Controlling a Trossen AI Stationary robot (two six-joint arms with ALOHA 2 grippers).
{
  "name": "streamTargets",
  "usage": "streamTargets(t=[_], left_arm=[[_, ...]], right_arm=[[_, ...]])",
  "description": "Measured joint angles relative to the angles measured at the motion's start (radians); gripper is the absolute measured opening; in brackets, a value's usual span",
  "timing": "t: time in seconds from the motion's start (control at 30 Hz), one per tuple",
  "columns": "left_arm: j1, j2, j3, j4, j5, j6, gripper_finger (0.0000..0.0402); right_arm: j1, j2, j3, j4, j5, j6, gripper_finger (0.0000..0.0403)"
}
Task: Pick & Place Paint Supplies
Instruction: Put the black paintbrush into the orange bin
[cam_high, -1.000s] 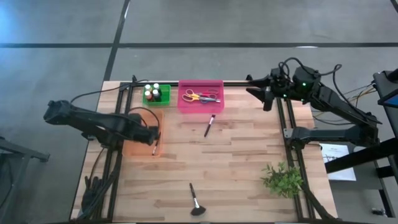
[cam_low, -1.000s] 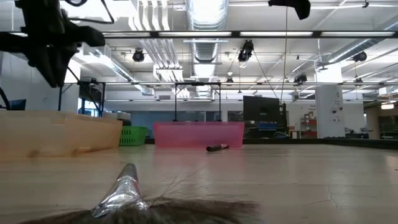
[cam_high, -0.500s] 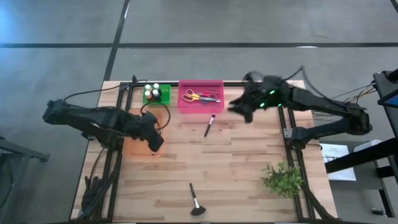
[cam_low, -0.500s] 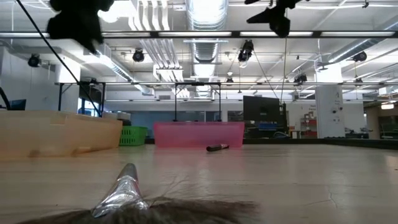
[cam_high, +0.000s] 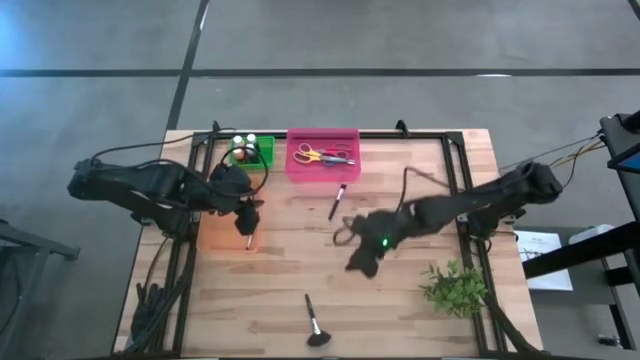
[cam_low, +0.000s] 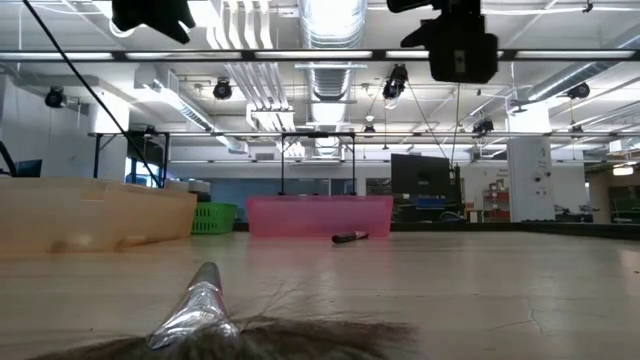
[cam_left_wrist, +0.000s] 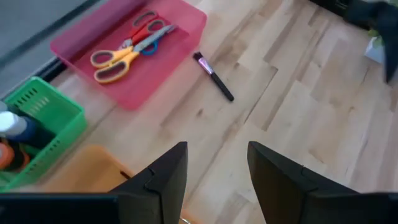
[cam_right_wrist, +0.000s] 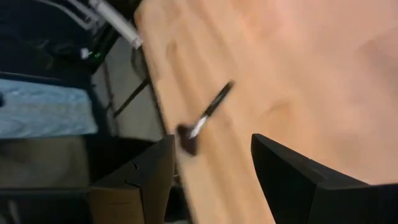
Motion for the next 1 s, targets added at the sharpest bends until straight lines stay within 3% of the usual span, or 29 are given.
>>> streamTargets(t=[0.27, 0.53, 0.67, 1.0], left_arm=[[0.002, -0.032, -0.018, 0.009, -0.003, 0.073, 0.0178], [0.002, -0.043, -0.042, 0.025, 0.002, 0.077, 0.0178], [0.002, -0.041, -0.042, 0.054, 0.002, 0.076, 0.0178], [0.002, -0.040, -0.042, 0.066, 0.002, 0.056, 0.0178]], right_arm=[[0.146, 0.152, 0.000, 0.236, 0.000, 0.273, 0.0207], [0.237, 0.309, 0.001, 0.477, -0.002, 0.397, 0.0207], [0.260, 0.381, 0.012, 0.553, -0.003, 0.416, 0.0207], [0.273, 0.581, 0.112, 0.541, -0.061, 0.359, 0.0207]])
